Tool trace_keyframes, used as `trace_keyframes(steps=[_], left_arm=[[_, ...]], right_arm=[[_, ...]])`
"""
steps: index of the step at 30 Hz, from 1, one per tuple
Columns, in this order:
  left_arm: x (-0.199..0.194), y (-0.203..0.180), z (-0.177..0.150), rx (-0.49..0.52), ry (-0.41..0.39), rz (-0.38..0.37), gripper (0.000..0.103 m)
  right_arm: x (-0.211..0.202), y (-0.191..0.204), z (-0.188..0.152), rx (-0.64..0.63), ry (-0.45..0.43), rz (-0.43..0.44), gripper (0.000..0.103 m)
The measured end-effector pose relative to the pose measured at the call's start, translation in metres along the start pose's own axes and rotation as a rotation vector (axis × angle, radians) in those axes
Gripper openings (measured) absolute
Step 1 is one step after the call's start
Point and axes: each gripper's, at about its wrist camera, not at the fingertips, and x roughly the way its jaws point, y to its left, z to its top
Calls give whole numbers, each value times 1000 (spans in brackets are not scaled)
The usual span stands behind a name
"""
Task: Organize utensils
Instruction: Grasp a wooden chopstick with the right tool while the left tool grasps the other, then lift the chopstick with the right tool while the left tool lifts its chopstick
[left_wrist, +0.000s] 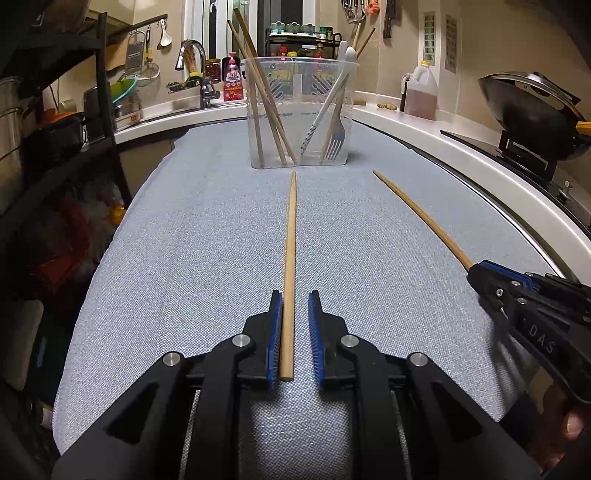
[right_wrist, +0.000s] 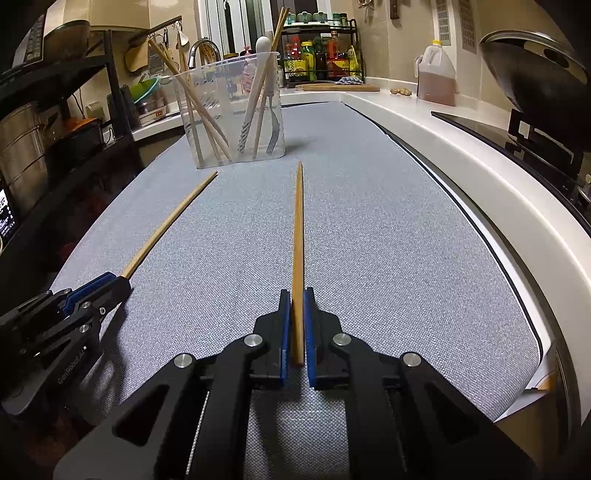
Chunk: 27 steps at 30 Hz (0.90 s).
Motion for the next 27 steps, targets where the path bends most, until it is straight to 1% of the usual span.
trace_keyframes(steps=[5, 11, 17, 21, 23, 27], left_arm=[[-1, 0, -1, 7, -3, 2, 15], [-1, 0, 0, 4, -1, -2, 14], [0, 0, -1, 12, -2, -9, 8], [-1, -1, 0, 14, -1, -9, 7], [-2, -1, 0, 18, -7, -8, 7], [-14, 0, 4, 23, -44, -1, 7]], right_arm=[[0, 2, -2, -14, -21, -3, 9], [0, 1, -2, -21, -23, 0, 7], [0, 2, -2, -24, -25, -2, 7], [0, 3, 0, -25, -17, 7, 6], [-4, 3, 2, -17, -20, 13, 6], [-16, 7, 8, -39, -48, 6, 6]])
